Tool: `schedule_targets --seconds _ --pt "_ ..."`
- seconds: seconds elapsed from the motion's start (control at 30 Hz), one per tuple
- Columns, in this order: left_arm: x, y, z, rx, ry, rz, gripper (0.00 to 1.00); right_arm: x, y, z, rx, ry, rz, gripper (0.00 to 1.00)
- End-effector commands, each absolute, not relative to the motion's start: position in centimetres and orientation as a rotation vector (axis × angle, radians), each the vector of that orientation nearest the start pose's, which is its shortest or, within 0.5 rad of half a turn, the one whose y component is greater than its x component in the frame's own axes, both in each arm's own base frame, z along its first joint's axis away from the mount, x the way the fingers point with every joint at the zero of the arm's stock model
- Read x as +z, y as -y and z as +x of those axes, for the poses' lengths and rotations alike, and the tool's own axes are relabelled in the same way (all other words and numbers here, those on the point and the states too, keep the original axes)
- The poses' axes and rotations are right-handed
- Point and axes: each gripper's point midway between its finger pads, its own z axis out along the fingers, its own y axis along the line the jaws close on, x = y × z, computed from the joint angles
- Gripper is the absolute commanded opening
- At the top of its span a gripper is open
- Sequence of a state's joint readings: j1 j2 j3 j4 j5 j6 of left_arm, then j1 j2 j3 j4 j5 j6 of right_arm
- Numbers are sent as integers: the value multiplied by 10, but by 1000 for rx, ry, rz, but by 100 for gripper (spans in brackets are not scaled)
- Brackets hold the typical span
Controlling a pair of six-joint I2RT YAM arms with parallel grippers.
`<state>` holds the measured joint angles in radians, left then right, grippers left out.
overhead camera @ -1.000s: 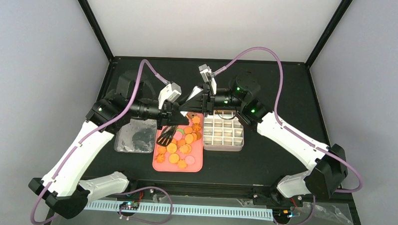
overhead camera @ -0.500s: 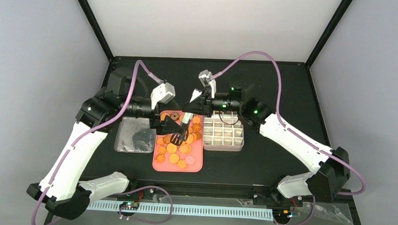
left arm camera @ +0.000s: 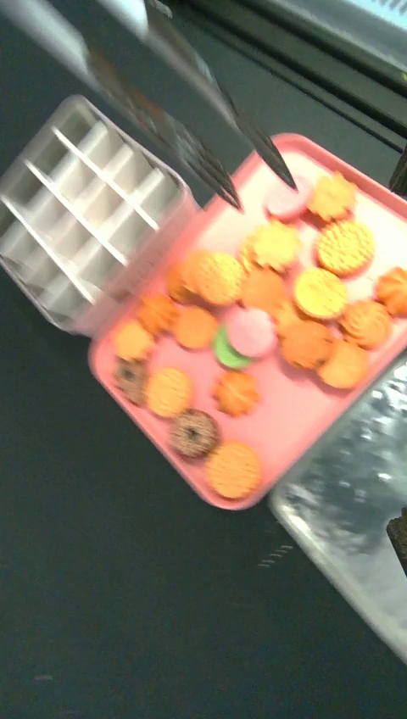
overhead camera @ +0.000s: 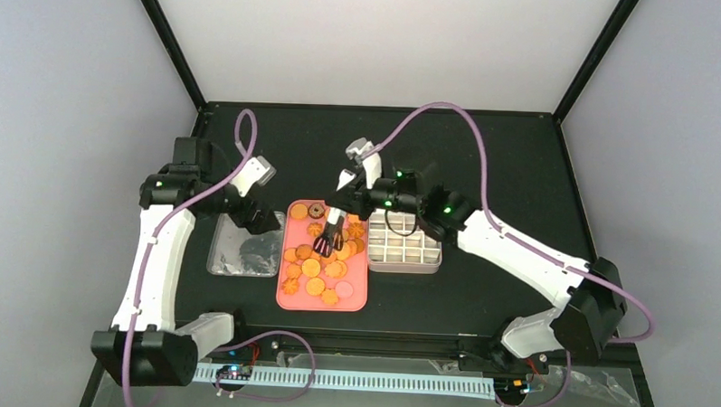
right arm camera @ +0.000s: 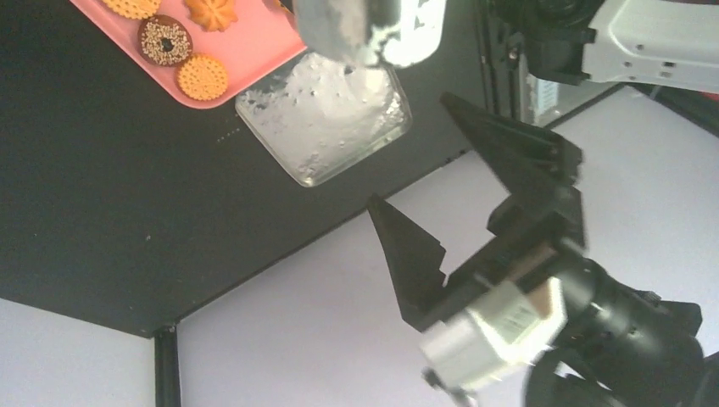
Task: Pack the cookies
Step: Pick up the fake cookies from the plate.
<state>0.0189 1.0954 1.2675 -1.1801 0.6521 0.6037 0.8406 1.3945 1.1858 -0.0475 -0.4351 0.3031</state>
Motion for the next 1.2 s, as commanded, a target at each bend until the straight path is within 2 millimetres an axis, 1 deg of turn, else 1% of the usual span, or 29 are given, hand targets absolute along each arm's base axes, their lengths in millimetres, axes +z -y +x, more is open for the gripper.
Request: schedule_targets --seconds 0.0,0.07,0.17,0.23,0.3,0.37,0.5,0.6,0.77,0.87,1.03,1.13,1.17 --pt "214 58 250 -382 -2323 911 99 312 -401 251 1021 -1769 -845 27" --pt "193 42 252 -313 -2338 908 99 305 -412 247 983 -1768 -866 27" --pt "166 26 252 -247 -2358 919 99 296 -427 242 926 -1764 -879 27" --pt "151 18 252 -231 -2378 902 99 291 -436 241 900 -1760 -881 27" --pt "143 13 252 -244 -2396 875 99 286 -445 239 883 -1753 -883 28" --pt "136 11 251 -293 -2416 840 99 282 -454 239 859 -1748 -885 28" --pt "132 9 251 -338 -2434 801 99 272 -470 239 827 -1744 -898 28" --pt "131 10 250 -346 -2429 793 99 264 -479 241 813 -1744 -894 31" --pt "130 14 246 -362 -2416 789 99 246 -481 244 778 -1763 -890 34" --pt "131 17 245 -379 -2402 783 99 237 -482 241 773 -1774 -906 35" --pt "136 17 247 -371 -2390 773 99 228 -480 233 772 -1799 -922 33" --pt "138 17 247 -365 -2383 775 99 227 -478 225 765 -1800 -929 25" --pt "138 17 246 -365 -2382 775 99 226 -477 221 762 -1802 -933 25"
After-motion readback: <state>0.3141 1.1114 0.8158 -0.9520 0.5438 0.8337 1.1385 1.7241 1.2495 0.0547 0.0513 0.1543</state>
